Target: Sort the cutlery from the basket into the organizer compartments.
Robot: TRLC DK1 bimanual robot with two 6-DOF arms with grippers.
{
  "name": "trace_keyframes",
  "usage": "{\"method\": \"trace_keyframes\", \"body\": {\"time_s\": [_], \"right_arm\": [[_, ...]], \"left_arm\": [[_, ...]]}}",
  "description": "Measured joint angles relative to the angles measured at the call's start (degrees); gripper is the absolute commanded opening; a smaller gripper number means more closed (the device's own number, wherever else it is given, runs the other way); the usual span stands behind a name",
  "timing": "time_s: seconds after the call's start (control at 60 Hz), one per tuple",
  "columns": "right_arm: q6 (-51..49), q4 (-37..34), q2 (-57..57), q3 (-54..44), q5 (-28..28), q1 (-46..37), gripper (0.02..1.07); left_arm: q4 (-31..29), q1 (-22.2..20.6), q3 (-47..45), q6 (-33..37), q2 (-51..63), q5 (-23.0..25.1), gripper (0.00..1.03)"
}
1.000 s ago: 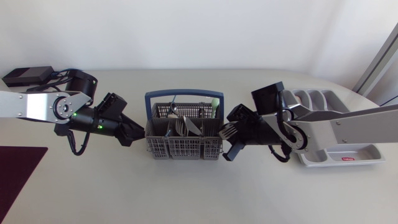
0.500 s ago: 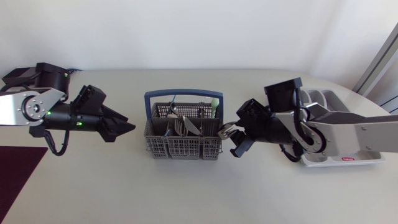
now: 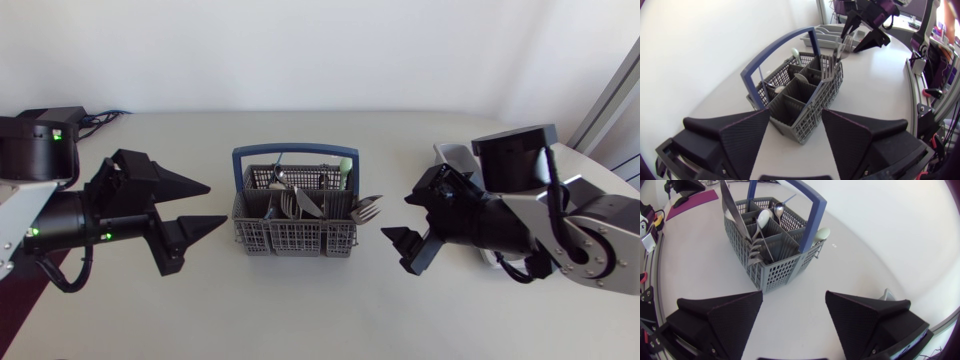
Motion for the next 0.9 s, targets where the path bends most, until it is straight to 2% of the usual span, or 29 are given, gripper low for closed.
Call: {"method": "trace_keyframes", "body": {"time_s": [0.133,0.283,0.367,0.45,0.55,0.6,0.75,0.9], "right_arm": [[0.0,-3.6,-4.2,0.0,0.0,0.9,0.97],[0.1,-6.1,-7.8,0.0,0.7,4.3,0.96],[0.2,-6.9,-8.7,0.0,2.4,7.1,0.96],[0.6,-7.4,-9.0,0.0,4.0,9.8,0.96],[1.4,-7.6,-9.1,0.0,6.1,13.1,0.96],[1.7,-7.5,-9.1,0.1,7.1,14.7,0.96],[2.7,-7.5,-9.0,0.2,8.7,18.4,0.96],[3.1,-7.5,-8.0,0.6,9.0,19.7,0.96]], "left_arm": [[4.8,-7.4,-2.6,0.0,-0.8,-5.8,0.73],[9.7,-12.3,-3.5,0.0,1.7,-9.7,0.73],[11.8,-13.4,-3.5,-0.1,4.3,-11.1,0.72],[13.7,-14.3,-3.5,-0.3,6.7,-11.7,0.64],[16.0,-15.4,-3.5,-0.3,9.1,-12.9,0.63],[16.6,-15.7,-3.5,-0.5,9.9,-13.1,0.58],[18.9,-16.1,-3.4,-0.5,11.8,-14.1,0.57],[20.8,-16.1,-3.4,-0.5,13.5,-14.3,0.46]]}}
